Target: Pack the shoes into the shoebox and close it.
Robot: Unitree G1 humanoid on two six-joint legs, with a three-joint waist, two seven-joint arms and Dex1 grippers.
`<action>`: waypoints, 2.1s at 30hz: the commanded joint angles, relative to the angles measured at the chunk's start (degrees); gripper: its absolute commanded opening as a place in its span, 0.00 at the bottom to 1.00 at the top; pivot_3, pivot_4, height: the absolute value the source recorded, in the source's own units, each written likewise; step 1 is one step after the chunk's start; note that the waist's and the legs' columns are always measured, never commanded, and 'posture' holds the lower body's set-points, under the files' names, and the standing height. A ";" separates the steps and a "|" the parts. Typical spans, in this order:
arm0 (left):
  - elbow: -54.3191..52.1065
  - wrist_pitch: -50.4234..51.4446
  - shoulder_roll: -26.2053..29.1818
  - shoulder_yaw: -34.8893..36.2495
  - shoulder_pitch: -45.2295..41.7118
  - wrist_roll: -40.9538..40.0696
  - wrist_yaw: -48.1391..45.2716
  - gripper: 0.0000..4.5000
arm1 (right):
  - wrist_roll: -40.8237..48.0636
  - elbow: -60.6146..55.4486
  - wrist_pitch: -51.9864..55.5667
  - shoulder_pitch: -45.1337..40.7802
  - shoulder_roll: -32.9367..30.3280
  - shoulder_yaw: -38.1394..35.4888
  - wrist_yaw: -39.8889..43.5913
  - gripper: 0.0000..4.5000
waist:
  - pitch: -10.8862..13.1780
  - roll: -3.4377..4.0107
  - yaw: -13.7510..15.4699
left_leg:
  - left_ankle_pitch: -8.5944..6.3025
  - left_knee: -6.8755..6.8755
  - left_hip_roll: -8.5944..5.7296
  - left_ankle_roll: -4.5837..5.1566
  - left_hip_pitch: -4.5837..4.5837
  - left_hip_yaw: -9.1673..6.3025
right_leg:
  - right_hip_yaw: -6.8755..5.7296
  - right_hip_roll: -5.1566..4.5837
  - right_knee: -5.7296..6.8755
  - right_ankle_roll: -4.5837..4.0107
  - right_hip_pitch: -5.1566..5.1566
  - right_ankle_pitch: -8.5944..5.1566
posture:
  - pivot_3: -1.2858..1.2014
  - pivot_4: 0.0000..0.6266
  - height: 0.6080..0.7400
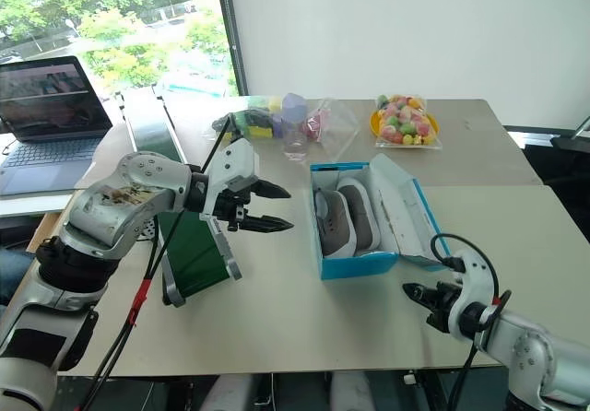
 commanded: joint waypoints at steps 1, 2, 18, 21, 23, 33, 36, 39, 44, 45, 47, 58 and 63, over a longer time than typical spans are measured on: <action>-3.03 1.24 0.91 2.59 -0.68 -0.25 0.58 0.68 | -2.94 12.11 -19.33 -2.42 3.73 2.48 0.07 0.00 | 0.00 0.00 -0.24 | 0.01 0.00 -0.01 0.01 0.01 0.01 | 0.01 -0.01 0.00 0.00 0.00 0.00 | 0.52 0.24 1.00; -3.27 1.54 1.04 2.77 -0.69 -0.31 0.65 0.68 | -2.97 14.47 -22.91 -3.05 4.59 2.43 0.41 0.00 | -0.01 -0.01 -0.46 | 0.01 0.00 -0.02 0.01 0.01 0.01 | 0.01 0.00 0.01 0.00 0.00 0.00 | 0.52 0.24 1.00; -5.56 4.59 1.60 4.36 -1.06 -0.57 1.83 0.68 | 11.62 28.21 -53.57 -12.87 14.60 -4.32 2.34 0.00 | -0.10 -0.17 -1.23 | -0.01 0.00 0.07 -0.03 0.10 0.01 | 0.13 0.01 -0.10 0.03 0.10 0.02 | 0.52 0.24 1.00; -5.18 4.19 1.48 4.04 -1.28 -0.27 1.64 0.68 | 21.02 20.57 -47.82 -13.50 15.20 -3.24 2.11 0.00 | -0.01 0.08 -1.22 | 0.00 -0.01 0.06 -0.03 0.11 0.00 | 0.18 0.01 0.11 0.03 0.03 0.03 | 0.52 0.24 1.00; -4.83 3.78 1.50 3.82 -1.39 -0.02 1.41 0.68 | 26.69 16.15 -43.60 -13.91 14.58 -1.98 2.00 0.00 | -0.01 0.15 -1.24 | 0.05 -0.05 0.09 0.06 0.12 -0.01 | 0.18 0.07 0.16 0.03 0.01 0.04 | 0.52 0.24 1.00; -4.09 3.22 1.02 3.64 -2.00 0.68 1.48 0.68 | 21.12 7.41 -30.20 -13.17 0.03 18.70 0.73 0.00 | -0.01 0.15 -0.91 | 0.22 -0.17 -0.04 0.36 0.05 0.00 | 0.15 -0.03 0.01 -0.07 0.00 -0.05 | 0.52 0.24 1.00; -4.57 3.65 1.14 3.96 -1.63 0.63 1.93 0.68 | 19.43 8.50 -30.13 -15.38 -1.58 20.18 -0.51 0.00 | -0.04 0.09 -0.68 | 0.21 -0.16 -0.07 0.36 0.05 0.01 | 0.15 -0.04 0.00 -0.06 0.02 -0.04 | 0.52 0.24 1.00; -5.04 4.33 1.16 4.35 -0.90 0.65 2.98 0.68 | 15.57 10.78 -28.93 -19.71 -3.49 22.72 -2.29 0.00 | -0.04 0.08 -0.66 | 0.21 -0.15 -0.04 0.35 0.08 0.02 | 0.14 -0.01 0.01 -0.05 0.02 -0.03 | 0.52 0.24 1.00; -5.92 4.82 1.26 4.46 0.15 0.89 4.48 0.68 | -1.40 13.55 -27.72 -27.03 -13.95 39.47 -0.78 0.00 | -0.04 0.08 -0.61 | 0.22 -0.15 -0.04 0.36 0.09 0.01 | 0.10 0.01 0.04 -0.05 0.01 -0.03 | 0.52 0.24 1.00; -6.04 4.98 1.21 4.63 0.31 0.90 4.91 0.68 | -5.13 13.98 -26.91 -29.39 -16.19 43.63 -0.39 0.00 | -0.04 0.08 -0.76 | 0.22 -0.14 -0.04 0.36 0.08 0.02 | 0.10 0.02 0.05 -0.05 0.00 -0.03 | 0.52 0.24 1.00; -6.30 5.19 1.09 4.75 0.66 1.02 5.65 0.68 | -10.07 14.39 -27.24 -33.38 -18.99 49.73 1.70 0.00 | -0.10 -0.01 -0.83 | 0.23 -0.14 -0.06 0.37 0.11 0.06 | 0.13 0.00 0.04 -0.04 0.04 -0.03 | 0.52 0.24 1.00; -9.67 6.66 0.60 7.39 4.04 -0.17 9.31 0.68 | -11.33 8.60 -26.55 -40.15 -20.30 52.16 16.53 0.00 | -0.32 -0.37 -0.59 | 0.22 -0.12 -0.01 0.37 0.09 0.01 | 0.05 0.03 0.02 0.01 0.04 0.00 | 0.52 0.24 1.00; -11.12 5.35 0.36 9.63 8.43 -1.70 9.70 0.68 | -4.21 5.92 -28.75 -40.29 -21.89 41.90 22.88 0.00 | -0.27 -0.33 -0.44 | 0.22 -0.12 0.02 0.37 0.01 -0.02 | 0.02 0.06 0.03 0.28 -0.04 0.16 | 0.52 0.24 1.00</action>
